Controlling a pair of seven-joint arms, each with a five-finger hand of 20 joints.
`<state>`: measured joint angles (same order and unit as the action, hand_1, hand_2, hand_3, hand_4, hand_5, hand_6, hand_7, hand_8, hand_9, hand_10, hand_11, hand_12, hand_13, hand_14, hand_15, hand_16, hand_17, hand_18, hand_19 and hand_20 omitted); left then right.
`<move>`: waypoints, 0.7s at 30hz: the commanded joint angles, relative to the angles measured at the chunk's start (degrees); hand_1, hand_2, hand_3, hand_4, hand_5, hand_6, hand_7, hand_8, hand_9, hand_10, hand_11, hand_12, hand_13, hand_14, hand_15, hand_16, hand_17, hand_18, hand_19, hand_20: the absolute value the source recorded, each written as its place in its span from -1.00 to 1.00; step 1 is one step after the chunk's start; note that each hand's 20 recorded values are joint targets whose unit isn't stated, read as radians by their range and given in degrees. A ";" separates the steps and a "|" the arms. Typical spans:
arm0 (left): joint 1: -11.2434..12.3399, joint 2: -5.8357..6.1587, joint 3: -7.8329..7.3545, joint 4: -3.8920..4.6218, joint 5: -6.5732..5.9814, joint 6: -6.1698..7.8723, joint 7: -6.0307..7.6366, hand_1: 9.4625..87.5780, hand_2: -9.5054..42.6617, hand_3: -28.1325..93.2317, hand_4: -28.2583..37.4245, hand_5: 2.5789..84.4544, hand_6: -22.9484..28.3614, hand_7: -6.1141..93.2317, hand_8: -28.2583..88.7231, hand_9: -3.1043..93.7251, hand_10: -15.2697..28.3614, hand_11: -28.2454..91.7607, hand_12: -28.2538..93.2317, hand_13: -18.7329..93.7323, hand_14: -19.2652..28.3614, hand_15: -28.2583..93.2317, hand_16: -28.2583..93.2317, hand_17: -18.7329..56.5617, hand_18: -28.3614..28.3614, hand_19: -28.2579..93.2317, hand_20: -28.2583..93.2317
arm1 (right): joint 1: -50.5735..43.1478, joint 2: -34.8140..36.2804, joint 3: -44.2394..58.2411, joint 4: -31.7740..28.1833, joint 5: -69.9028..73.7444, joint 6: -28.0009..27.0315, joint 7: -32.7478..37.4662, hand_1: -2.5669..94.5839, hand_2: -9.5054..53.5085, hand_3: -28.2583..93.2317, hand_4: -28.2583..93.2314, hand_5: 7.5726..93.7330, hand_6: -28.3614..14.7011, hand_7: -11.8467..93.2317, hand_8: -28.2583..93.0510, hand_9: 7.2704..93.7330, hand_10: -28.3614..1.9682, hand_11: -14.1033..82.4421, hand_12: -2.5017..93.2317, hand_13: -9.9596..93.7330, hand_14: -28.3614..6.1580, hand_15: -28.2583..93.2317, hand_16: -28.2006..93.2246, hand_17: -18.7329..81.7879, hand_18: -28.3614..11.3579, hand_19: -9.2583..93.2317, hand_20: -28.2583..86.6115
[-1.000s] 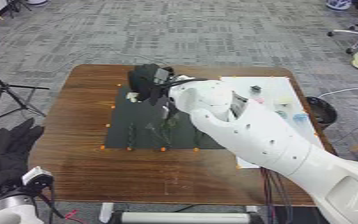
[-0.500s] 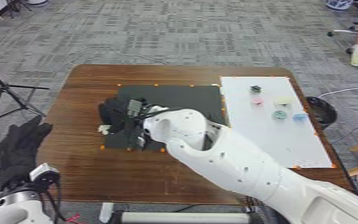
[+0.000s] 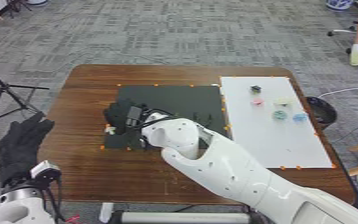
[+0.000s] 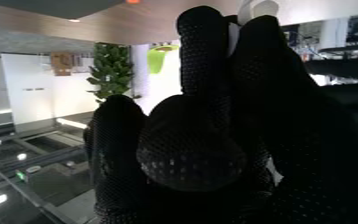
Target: Arrange flowers
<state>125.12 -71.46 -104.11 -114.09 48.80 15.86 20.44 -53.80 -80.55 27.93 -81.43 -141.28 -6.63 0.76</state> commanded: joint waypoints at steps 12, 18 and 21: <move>-0.90 -0.25 0.30 0.25 -0.53 -2.47 0.25 -0.73 0.15 0.58 -1.00 0.25 -0.04 -0.56 -0.65 0.19 0.38 -0.13 -0.30 0.08 0.54 -0.14 -0.54 -0.27 0.40 -0.36 -0.22 | -2.73 -5.06 4.98 5.74 -8.03 1.43 -0.17 0.28 -0.90 0.35 -0.76 0.61 0.34 -0.47 -0.42 0.78 0.16 -0.55 -0.57 1.00 0.58 0.43 -0.01 0.67 -0.28 1.00 0.49; -0.92 -0.35 0.26 0.25 -0.45 -2.54 0.19 -0.73 0.12 0.59 -1.00 0.25 -0.04 -0.57 -0.65 0.19 0.38 -0.13 -0.30 0.08 0.54 -0.14 -0.54 -0.27 0.40 -0.36 -0.22 | -3.92 -5.97 6.25 6.19 -8.44 0.21 0.58 0.27 -0.88 0.35 -0.76 0.61 0.35 -0.47 -0.43 0.76 0.16 -0.55 -0.58 1.00 0.59 0.43 -0.01 0.66 -0.29 1.00 0.49; -0.94 -0.42 0.22 0.25 -0.39 -2.59 0.15 -0.73 0.11 0.59 -1.00 0.25 -0.04 -0.57 -0.65 0.19 0.38 -0.13 -0.30 0.08 0.53 -0.13 -0.54 -0.27 0.40 -0.36 -0.22 | -4.01 -5.54 5.83 5.61 -7.90 -0.48 1.01 0.26 -0.88 0.36 -0.75 0.60 0.35 -0.47 -0.43 0.76 0.16 -0.54 -0.59 1.00 0.59 0.43 -0.01 0.66 -0.29 1.00 0.48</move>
<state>124.00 -71.49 -103.91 -113.84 48.70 13.93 20.51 -57.39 -85.79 34.93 -74.99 -149.82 -5.82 1.53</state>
